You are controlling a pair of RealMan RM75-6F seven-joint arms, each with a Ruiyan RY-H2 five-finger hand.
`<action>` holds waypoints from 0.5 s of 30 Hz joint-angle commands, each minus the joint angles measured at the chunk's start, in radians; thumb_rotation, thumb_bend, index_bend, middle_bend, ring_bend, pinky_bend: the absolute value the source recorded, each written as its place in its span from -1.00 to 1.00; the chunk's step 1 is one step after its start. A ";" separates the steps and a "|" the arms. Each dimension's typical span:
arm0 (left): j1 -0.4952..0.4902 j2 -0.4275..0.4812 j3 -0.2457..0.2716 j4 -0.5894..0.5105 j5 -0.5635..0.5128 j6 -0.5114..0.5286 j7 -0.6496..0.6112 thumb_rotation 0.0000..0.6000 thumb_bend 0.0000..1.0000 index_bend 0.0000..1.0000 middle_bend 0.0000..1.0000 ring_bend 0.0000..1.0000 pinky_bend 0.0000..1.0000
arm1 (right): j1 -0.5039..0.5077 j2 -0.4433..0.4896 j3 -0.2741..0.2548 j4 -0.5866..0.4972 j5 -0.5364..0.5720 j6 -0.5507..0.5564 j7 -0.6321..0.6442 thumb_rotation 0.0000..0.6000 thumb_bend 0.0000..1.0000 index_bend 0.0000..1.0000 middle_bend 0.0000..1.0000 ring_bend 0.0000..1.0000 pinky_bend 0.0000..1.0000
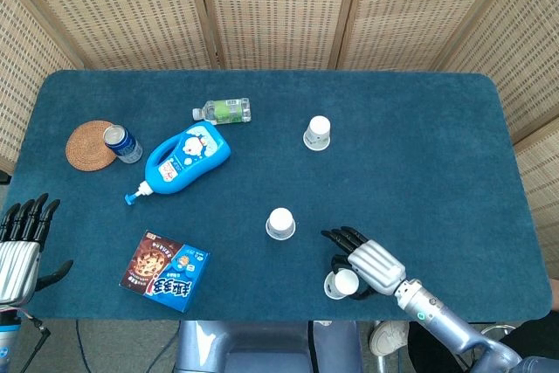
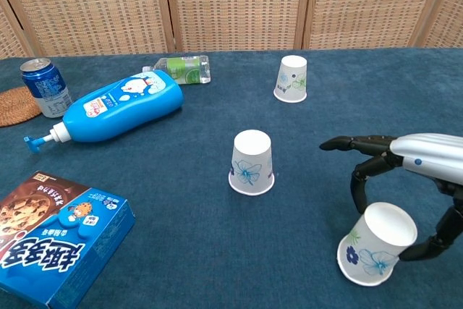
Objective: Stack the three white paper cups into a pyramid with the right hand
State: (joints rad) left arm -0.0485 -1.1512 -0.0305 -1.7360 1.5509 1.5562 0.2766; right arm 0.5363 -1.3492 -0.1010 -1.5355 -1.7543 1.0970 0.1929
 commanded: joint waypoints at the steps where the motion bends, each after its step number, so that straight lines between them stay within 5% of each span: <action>1: -0.001 0.001 -0.001 -0.001 -0.001 -0.001 0.000 1.00 -0.58 -1.00 -1.00 -1.00 -0.96 | 0.022 0.026 0.026 -0.041 0.020 -0.017 -0.031 1.00 -0.73 0.23 -0.89 -1.00 -0.83; 15: -0.002 0.009 -0.002 -0.004 -0.007 -0.006 -0.008 1.00 -0.58 -1.00 -1.00 -1.00 -0.96 | 0.109 0.090 0.168 -0.124 0.229 -0.148 -0.160 1.00 -0.73 0.22 -0.88 -1.00 -0.83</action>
State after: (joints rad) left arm -0.0502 -1.1421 -0.0328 -1.7394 1.5445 1.5514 0.2685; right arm 0.6298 -1.2630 0.0450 -1.6535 -1.5517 0.9683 0.0542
